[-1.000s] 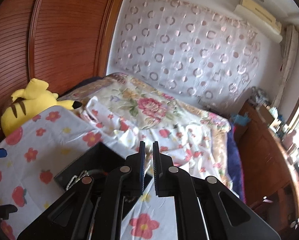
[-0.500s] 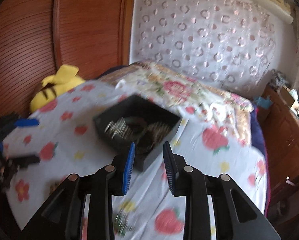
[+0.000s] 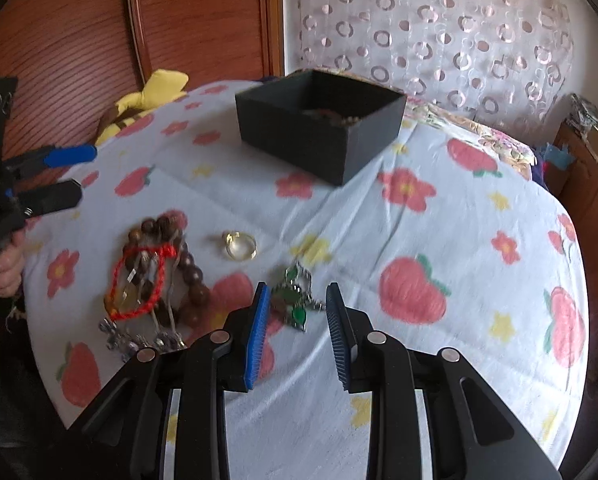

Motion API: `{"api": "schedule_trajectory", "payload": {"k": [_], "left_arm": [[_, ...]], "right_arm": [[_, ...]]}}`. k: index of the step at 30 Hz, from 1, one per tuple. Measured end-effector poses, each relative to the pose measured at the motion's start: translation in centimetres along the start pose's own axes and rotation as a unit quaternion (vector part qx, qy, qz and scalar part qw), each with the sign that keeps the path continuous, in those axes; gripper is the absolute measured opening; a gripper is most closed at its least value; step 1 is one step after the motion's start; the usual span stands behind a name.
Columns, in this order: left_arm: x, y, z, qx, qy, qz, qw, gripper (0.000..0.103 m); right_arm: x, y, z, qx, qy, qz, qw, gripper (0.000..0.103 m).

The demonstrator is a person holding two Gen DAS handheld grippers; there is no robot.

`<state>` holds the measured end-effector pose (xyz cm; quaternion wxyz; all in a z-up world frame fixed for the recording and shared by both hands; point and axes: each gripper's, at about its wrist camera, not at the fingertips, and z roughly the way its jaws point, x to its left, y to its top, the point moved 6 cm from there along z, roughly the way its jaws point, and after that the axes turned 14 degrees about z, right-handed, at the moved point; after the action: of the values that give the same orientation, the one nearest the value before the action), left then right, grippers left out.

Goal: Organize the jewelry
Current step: 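Return the right gripper to the pile and grasp the green pendant earring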

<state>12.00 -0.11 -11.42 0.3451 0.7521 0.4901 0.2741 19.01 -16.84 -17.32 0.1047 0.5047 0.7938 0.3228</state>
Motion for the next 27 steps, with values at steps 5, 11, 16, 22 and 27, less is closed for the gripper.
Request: {"api": "schedule_trajectory", "payload": {"k": [5,11,16,22,27], "left_arm": [[-0.9,-0.1,0.1,0.004,-0.006,0.008,0.9999,0.095],[-1.1,-0.4,0.3,0.007,-0.007,0.006,0.9999,0.095],[-0.8,-0.8,0.6,0.013,-0.006,0.003,0.9999,0.095],[-0.9,-1.5,0.9,0.025,-0.010,-0.001,0.9996,0.095],[-1.7,-1.7,1.0,0.034,-0.018,0.005,0.9992,0.095]], "right_arm": [[-0.9,0.4,0.8,0.006,-0.004,0.008,1.000,0.032],[-1.0,1.0,1.0,0.011,0.001,0.013,1.000,0.031],[-0.8,0.7,0.5,0.016,0.015,0.014,1.000,0.018],[-0.9,0.6,-1.0,-0.008,0.019,0.022,1.000,0.013],[-1.0,0.3,-2.9,-0.038,0.020,0.027,0.999,0.013]]}}
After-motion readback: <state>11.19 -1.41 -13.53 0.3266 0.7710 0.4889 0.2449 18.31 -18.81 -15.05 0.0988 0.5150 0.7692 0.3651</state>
